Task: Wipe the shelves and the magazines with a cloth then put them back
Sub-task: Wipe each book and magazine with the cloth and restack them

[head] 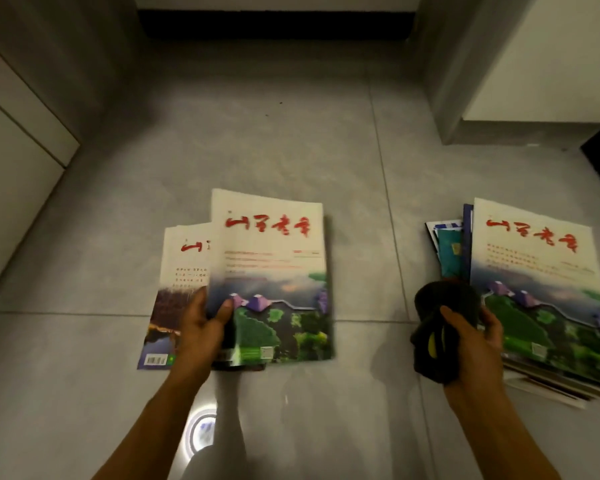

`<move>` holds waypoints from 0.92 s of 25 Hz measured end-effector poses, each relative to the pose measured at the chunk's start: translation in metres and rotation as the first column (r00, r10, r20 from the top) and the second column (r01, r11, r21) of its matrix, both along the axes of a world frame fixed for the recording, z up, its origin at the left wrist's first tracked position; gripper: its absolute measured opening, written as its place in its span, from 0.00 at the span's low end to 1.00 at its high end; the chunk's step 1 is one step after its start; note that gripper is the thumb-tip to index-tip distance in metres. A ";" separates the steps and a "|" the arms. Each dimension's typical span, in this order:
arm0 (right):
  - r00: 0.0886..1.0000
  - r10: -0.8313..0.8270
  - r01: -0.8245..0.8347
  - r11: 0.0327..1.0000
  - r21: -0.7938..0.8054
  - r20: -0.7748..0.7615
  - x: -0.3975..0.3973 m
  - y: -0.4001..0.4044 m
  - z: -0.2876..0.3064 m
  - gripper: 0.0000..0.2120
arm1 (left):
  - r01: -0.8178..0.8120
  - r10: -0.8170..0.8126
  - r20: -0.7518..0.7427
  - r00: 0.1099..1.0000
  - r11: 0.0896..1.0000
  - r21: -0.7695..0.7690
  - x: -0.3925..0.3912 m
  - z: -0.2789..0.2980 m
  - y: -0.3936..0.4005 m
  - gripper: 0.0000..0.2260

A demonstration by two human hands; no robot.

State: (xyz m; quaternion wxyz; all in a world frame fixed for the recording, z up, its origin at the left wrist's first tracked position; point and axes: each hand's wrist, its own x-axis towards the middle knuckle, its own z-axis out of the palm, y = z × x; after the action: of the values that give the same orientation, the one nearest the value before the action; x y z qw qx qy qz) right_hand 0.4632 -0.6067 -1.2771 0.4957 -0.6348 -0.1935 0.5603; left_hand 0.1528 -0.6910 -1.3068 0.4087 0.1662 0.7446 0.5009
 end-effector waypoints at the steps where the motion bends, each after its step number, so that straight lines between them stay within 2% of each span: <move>1: 1.000 0.018 -0.018 0.999 0.029 0.017 -0.001 -0.001 0.009 0.21 | 0.049 -0.049 0.068 0.996 0.999 0.008 0.016 0.006 0.006 0.16; 3: 0.992 0.069 -0.087 0.980 0.181 0.103 -0.005 0.002 0.031 0.18 | 0.148 -0.145 0.135 0.980 0.989 -0.013 0.052 0.007 0.015 0.12; 5: 0.934 0.113 -0.240 0.902 0.360 0.339 -0.011 0.004 0.039 0.17 | 0.195 -0.181 0.181 0.967 0.979 -0.065 0.084 -0.004 0.020 0.09; 6: 0.850 0.129 -0.355 0.856 0.375 0.510 -0.013 0.007 0.031 0.17 | 0.226 -0.205 0.179 0.962 0.968 -0.108 0.098 -0.012 0.022 0.09; 7: 0.712 0.167 -0.489 0.814 0.312 0.682 -0.015 0.009 0.016 0.18 | 0.268 -0.242 0.152 0.958 0.947 -0.176 0.108 -0.022 0.022 0.09; 8: 0.511 0.240 -0.626 0.762 0.166 0.825 -0.018 0.009 -0.005 0.19 | 0.330 -0.324 0.066 0.944 0.902 -0.278 0.114 -0.029 0.022 0.10; 9: 0.260 0.360 -0.730 0.680 -0.062 0.896 -0.023 0.003 -0.028 0.22 | 0.380 -0.438 -0.067 0.897 0.838 -0.391 0.114 -0.034 0.021 0.10; 10: -0.014 0.407 -0.738 0.612 -0.284 0.913 -0.028 -0.008 -0.056 0.27 | 0.405 -0.540 -0.180 0.822 0.777 -0.482 0.111 -0.038 0.021 0.11; 11: -0.192 0.407 -0.715 0.565 -0.412 0.893 -0.034 -0.023 -0.079 0.34 | 0.425 -0.604 -0.253 0.756 0.746 -0.512 0.107 -0.039 0.023 0.11; 12: -0.269 0.405 -0.730 0.506 -0.460 0.874 -0.041 -0.042 -0.094 0.40 | 0.458 -0.627 -0.254 0.736 0.738 -0.496 0.101 -0.042 0.024 0.09; 13: -0.301 0.370 -0.790 0.420 -0.447 0.879 -0.048 -0.060 -0.099 0.41 | 0.499 -0.634 -0.212 0.743 0.737 -0.456 0.095 -0.044 0.025 0.08; 14: -0.315 0.258 -0.876 0.291 -0.384 0.913 -0.048 -0.070 -0.104 0.36 | 0.520 -0.631 -0.170 0.757 0.739 -0.427 0.090 -0.047 0.025 0.08; 15: -0.321 0.143 -0.915 0.209 -0.346 0.936 -0.040 -0.069 -0.105 0.29 | 0.532 -0.628 -0.148 0.764 0.743 -0.405 0.087 -0.048 0.025 0.07; 16: -0.327 0.089 -0.913 0.226 -0.339 0.941 -0.030 -0.057 -0.110 0.25 | 0.540 -0.630 -0.144 0.764 0.744 -0.394 0.085 -0.049 0.025 0.05; 17: -0.306 0.134 -0.880 0.339 -0.334 0.943 -0.018 -0.037 -0.112 0.24 | 0.545 -0.629 -0.143 0.764 0.748 -0.379 0.084 -0.051 0.026 0.03; 18: -0.249 0.178 -0.795 0.523 -0.306 0.952 -0.012 -0.016 -0.112 0.24 | 0.545 -0.631 -0.159 0.760 0.751 -0.373 0.083 -0.052 0.027 0.03; 19: -0.182 0.225 -0.700 0.654 -0.287 0.957 -0.013 -0.005 -0.111 0.24 | 0.547 -0.636 -0.173 0.752 0.749 -0.373 0.081 -0.052 0.029 0.03; 20: -0.145 0.271 -0.649 0.700 -0.298 0.952 -0.023 -0.003 -0.111 0.23 | 0.552 -0.646 -0.182 0.741 0.740 -0.384 0.080 -0.052 0.031 0.03; 21: -0.155 0.293 -0.691 0.651 -0.315 0.944 -0.041 -0.008 -0.110 0.25 | 0.554 -0.652 -0.176 0.738 0.733 -0.394 0.078 -0.054 0.033 0.03; 22: -0.217 0.295 -0.801 0.491 -0.343 0.930 -0.060 -0.019 -0.108 0.27 | 0.561 -0.661 -0.166 0.732 0.723 -0.404 0.076 -0.057 0.035 0.02; 23: -0.254 0.211 -0.882 0.349 -0.315 0.944 -0.069 -0.021 -0.110 0.27 | 0.570 -0.671 -0.158 0.724 0.712 -0.410 0.074 -0.060 0.037 0.02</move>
State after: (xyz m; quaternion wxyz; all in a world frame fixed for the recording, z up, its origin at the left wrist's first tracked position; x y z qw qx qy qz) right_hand 0.3946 -0.6274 -1.3869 0.0454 -0.4580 -0.8808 0.1117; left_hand 0.2265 -0.6538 -1.3664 0.4603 0.4107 0.7691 0.1676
